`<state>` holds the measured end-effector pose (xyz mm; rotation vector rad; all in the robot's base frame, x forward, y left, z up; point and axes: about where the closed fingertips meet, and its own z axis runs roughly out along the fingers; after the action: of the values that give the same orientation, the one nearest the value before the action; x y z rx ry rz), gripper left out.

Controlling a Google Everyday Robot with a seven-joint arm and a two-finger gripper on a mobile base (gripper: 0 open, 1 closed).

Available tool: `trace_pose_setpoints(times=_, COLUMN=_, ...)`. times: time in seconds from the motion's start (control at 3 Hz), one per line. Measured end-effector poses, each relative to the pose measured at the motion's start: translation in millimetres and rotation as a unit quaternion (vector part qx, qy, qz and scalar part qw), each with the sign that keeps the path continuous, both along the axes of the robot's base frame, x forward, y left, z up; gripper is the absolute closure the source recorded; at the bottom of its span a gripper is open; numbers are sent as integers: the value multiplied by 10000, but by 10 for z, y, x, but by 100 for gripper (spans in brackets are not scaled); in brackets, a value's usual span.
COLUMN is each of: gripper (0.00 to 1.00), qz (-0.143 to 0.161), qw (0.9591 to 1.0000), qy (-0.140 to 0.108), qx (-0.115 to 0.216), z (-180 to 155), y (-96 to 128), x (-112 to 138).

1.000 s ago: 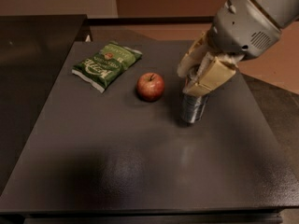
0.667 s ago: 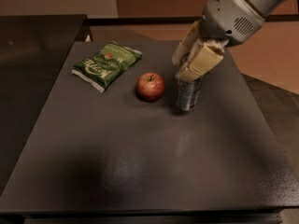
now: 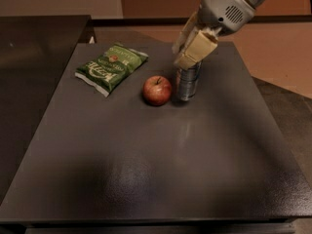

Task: Move redbull can near apple

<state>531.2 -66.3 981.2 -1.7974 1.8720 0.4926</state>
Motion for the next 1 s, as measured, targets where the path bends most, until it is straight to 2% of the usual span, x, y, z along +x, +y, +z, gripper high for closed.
trace_pose_setpoints(times=0.67, gripper=35, qz=-262, qw=9995, qy=69, qx=145, z=-228, y=70, x=338)
trace_pose_setpoints(times=1.0, gripper=12, qz=-332, qw=9994, qy=121, qx=34, z=-342, y=68, x=414)
